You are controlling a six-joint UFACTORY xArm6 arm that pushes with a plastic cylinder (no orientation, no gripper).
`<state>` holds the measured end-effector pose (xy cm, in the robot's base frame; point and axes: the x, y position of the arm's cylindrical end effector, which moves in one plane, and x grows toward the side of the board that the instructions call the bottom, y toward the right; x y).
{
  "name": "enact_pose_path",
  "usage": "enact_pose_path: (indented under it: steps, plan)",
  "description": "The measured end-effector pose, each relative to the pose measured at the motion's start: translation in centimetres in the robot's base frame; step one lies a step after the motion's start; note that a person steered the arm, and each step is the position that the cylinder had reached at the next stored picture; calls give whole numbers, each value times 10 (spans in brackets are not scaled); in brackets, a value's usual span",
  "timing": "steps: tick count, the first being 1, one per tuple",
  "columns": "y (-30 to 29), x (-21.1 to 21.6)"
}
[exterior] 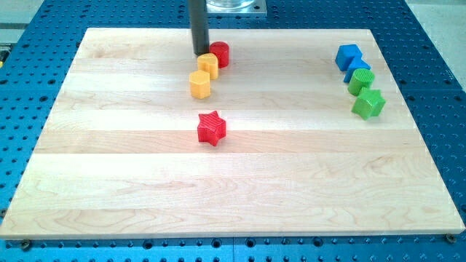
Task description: Move the red circle diagonally to the hexagon
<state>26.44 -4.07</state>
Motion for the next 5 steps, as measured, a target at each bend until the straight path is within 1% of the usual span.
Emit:
enact_pose_path:
  steps: [1,3,5]
  plan:
    - [9,2]
    - [49,47]
    - [107,51]
